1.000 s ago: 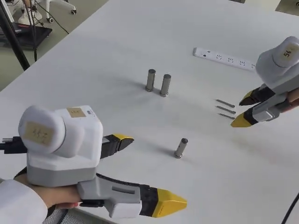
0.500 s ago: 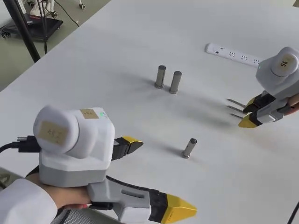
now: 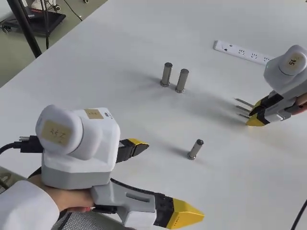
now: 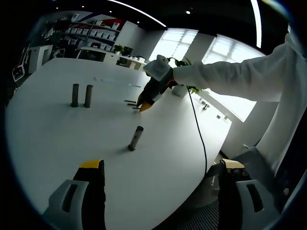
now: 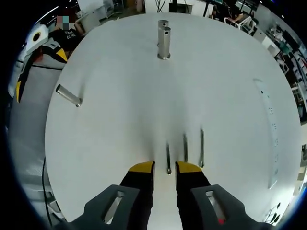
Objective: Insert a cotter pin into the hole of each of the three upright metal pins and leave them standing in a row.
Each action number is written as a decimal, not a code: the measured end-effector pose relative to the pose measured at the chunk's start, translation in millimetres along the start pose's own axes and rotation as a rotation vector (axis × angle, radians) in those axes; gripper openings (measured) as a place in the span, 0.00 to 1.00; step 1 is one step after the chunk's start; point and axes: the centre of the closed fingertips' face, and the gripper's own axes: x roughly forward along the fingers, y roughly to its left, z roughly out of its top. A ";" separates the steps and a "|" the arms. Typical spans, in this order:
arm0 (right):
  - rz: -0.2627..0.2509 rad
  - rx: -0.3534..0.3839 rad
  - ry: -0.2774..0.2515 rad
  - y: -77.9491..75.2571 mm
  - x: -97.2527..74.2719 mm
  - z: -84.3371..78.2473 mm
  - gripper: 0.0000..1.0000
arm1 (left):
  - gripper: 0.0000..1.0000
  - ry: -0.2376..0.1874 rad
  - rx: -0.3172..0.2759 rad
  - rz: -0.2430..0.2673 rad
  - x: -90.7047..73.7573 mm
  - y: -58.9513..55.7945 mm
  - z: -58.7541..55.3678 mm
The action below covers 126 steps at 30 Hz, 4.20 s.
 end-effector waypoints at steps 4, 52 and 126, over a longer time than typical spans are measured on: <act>-0.009 -0.026 0.003 -4.8 1.5 -0.5 0.04 | 0.99 0.006 0.019 -0.003 1.0 -1.1 -1.1; -0.081 0.046 -0.035 6.0 -31.8 6.8 0.00 | 0.99 0.025 0.033 -0.019 2.0 -1.7 4.7; -0.289 -0.120 -0.544 160.9 -118.4 73.5 0.00 | 0.01 0.070 -0.308 -0.351 73.7 -39.5 87.5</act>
